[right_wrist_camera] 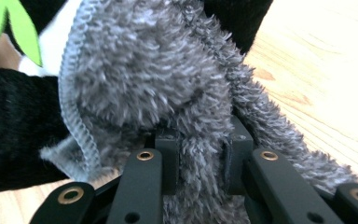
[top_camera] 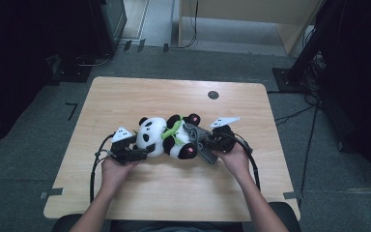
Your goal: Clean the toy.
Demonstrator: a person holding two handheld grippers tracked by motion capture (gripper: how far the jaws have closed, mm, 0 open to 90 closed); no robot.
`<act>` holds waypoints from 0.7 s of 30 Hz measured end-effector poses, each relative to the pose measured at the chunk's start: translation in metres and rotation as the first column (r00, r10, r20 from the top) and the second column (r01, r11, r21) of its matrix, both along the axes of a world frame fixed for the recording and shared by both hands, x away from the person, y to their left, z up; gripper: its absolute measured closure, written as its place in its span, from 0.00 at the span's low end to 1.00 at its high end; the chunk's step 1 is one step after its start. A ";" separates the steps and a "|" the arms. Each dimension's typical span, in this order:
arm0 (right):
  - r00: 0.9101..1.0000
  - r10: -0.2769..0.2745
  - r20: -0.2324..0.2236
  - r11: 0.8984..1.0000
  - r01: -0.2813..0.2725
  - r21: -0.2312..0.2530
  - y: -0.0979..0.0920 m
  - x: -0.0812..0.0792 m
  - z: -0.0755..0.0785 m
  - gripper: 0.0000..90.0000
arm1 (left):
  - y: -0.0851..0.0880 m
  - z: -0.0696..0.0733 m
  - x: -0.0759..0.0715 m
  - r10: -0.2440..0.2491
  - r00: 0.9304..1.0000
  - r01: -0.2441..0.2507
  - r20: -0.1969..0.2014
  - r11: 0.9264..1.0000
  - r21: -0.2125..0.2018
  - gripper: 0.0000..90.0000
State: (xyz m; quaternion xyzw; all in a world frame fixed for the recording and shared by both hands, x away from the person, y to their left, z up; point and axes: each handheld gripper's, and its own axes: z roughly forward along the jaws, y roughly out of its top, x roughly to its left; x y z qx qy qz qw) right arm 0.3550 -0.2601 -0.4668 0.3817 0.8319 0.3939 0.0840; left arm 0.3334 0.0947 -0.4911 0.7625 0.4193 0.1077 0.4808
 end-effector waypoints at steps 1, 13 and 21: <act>1.000 0.000 0.000 1.000 0.000 0.000 0.000 0.000 0.000 0.82 | 0.000 0.000 0.000 0.000 1.000 0.000 0.000 1.000 0.000 0.22; 0.999 0.018 0.049 0.999 -0.020 0.033 0.001 -0.010 0.031 0.83 | 0.001 -0.001 0.000 0.002 1.000 -0.002 -0.003 1.000 -0.007 0.21; 0.993 0.046 0.106 0.996 -0.053 0.066 0.026 0.002 0.061 0.83 | 0.000 0.000 0.000 0.006 1.000 -0.006 -0.004 1.000 -0.008 0.21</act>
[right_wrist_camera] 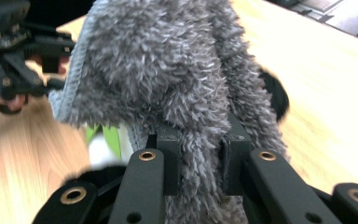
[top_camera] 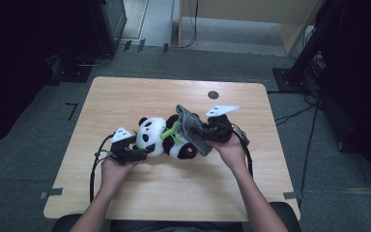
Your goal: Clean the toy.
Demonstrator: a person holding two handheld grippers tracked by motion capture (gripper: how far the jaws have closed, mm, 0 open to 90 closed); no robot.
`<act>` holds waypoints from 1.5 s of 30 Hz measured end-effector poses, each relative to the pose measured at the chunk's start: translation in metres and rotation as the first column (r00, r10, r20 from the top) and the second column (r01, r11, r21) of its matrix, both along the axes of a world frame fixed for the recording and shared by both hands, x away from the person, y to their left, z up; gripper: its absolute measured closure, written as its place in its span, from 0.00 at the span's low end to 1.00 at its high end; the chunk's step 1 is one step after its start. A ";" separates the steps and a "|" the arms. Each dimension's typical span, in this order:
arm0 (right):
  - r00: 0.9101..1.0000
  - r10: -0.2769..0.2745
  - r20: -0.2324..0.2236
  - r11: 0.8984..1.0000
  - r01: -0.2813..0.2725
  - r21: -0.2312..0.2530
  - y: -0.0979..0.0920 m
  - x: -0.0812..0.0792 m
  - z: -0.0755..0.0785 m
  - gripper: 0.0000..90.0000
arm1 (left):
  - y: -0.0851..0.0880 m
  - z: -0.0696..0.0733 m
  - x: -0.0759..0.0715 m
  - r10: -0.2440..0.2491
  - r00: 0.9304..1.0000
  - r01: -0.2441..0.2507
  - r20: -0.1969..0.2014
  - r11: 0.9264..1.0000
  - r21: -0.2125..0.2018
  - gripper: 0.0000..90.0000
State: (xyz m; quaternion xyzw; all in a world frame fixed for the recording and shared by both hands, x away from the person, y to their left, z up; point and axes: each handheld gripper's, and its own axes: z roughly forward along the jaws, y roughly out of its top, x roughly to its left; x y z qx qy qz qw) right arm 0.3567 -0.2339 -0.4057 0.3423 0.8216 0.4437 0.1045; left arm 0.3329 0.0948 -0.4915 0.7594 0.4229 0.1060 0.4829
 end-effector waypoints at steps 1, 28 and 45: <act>1.000 0.001 0.002 1.000 -0.001 -0.003 0.003 0.002 0.001 0.83 | 0.000 0.000 0.000 -0.001 1.000 0.001 0.000 1.000 0.001 0.21; 1.000 0.022 -0.020 0.999 -0.023 -0.034 0.022 0.014 -0.017 0.80 | -0.001 0.000 0.002 -0.009 1.000 0.009 -0.007 1.000 0.005 0.20; 0.995 -0.034 -0.093 0.999 0.032 -0.032 -0.017 0.000 -0.047 0.81 | 0.001 0.000 0.002 -0.011 1.000 0.011 -0.020 1.000 -0.006 0.21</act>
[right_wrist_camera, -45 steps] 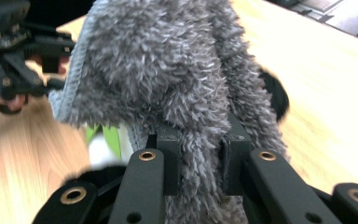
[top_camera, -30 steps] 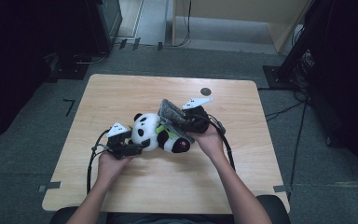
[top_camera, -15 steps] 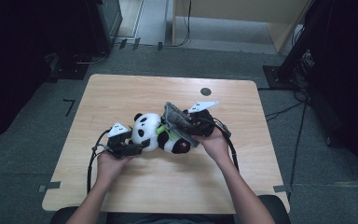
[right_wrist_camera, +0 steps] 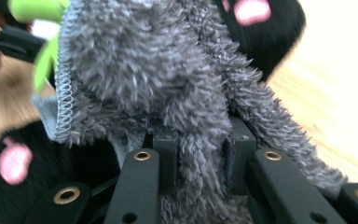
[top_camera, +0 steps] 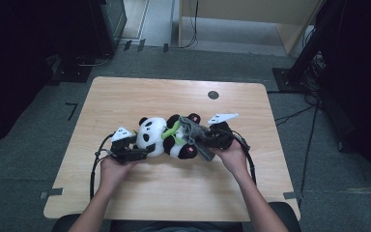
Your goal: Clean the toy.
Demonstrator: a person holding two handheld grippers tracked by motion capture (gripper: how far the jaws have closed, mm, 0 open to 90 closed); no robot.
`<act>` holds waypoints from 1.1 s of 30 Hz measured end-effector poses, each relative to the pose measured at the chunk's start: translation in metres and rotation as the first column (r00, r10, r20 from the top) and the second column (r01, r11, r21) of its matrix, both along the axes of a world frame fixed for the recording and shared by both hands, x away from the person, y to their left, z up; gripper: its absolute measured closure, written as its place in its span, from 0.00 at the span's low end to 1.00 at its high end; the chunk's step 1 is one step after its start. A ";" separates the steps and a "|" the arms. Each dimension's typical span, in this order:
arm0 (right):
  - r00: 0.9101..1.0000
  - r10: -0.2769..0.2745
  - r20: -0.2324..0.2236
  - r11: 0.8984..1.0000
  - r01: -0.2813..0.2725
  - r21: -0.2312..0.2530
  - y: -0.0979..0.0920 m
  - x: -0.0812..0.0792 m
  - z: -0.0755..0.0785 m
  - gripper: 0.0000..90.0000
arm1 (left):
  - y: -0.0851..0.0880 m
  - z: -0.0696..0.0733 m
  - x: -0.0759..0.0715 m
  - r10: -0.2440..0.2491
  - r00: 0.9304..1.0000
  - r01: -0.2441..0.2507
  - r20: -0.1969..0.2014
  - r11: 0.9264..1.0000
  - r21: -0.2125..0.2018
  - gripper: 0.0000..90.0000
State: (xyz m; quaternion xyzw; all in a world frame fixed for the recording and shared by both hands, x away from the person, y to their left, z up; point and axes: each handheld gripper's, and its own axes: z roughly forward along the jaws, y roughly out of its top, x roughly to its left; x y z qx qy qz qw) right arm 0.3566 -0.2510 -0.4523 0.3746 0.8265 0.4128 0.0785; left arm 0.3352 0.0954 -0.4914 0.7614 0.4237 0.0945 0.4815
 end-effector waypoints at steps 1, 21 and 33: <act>1.000 -0.004 -0.008 1.000 0.004 -0.006 -0.001 0.000 -0.002 0.81 | 0.000 0.000 0.000 0.000 1.000 0.000 0.000 1.000 0.000 0.21; 0.999 -0.009 0.036 1.000 0.008 0.029 -0.014 -0.016 0.029 0.84 | -0.002 0.004 0.000 0.029 0.999 -0.029 -0.013 1.000 0.005 0.26; 0.993 0.036 0.115 0.996 -0.045 0.075 -0.003 -0.039 0.075 0.84 | -0.011 0.009 0.000 0.129 0.991 -0.130 -0.033 0.992 -0.011 0.38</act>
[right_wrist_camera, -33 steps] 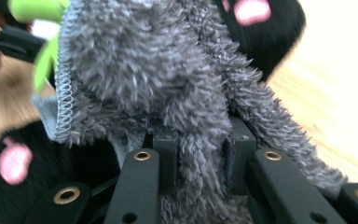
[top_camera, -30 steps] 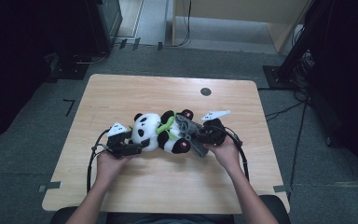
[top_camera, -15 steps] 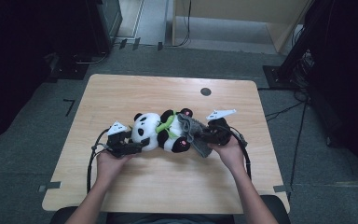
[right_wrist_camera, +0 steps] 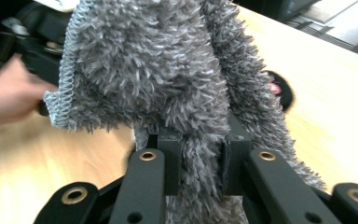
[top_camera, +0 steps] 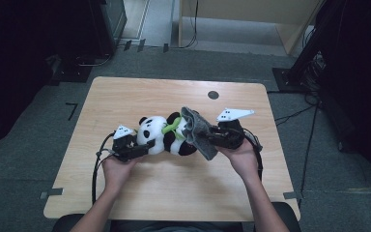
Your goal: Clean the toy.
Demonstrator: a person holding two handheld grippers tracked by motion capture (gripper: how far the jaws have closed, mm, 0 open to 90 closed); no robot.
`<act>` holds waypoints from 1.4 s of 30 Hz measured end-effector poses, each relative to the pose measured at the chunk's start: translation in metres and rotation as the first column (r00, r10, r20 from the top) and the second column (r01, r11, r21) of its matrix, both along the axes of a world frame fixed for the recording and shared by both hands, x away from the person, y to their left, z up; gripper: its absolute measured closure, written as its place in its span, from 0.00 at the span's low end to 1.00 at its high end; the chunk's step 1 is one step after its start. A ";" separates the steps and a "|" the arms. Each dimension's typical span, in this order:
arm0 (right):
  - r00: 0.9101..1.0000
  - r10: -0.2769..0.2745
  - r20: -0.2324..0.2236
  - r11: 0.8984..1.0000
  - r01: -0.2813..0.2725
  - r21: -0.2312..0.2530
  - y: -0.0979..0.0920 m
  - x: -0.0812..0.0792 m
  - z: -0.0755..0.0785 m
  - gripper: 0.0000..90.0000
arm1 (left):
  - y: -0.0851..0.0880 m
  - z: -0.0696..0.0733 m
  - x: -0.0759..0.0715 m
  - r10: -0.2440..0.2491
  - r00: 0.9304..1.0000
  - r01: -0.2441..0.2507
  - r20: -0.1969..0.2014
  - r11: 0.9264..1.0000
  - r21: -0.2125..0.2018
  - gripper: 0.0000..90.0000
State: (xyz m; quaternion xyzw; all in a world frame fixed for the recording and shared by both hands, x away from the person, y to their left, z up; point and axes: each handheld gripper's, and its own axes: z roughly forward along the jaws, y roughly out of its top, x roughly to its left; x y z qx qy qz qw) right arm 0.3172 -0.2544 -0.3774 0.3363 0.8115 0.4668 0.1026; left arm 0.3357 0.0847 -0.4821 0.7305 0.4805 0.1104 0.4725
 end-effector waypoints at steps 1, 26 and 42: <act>1.000 0.017 -0.018 1.000 -0.017 -0.004 0.007 -0.001 0.000 0.84 | -0.002 0.000 -0.001 0.005 1.000 -0.005 0.002 1.000 0.000 0.38; 0.993 -0.061 -0.105 0.994 0.051 -0.095 0.006 0.026 -0.063 0.85 | 0.002 -0.006 -0.002 -0.099 0.995 0.098 0.013 0.994 0.058 0.36; 0.997 -0.076 -0.028 0.996 0.074 -0.044 -0.003 0.015 -0.021 0.85 | 0.003 -0.003 -0.002 -0.108 0.994 0.108 -0.002 0.992 0.066 0.36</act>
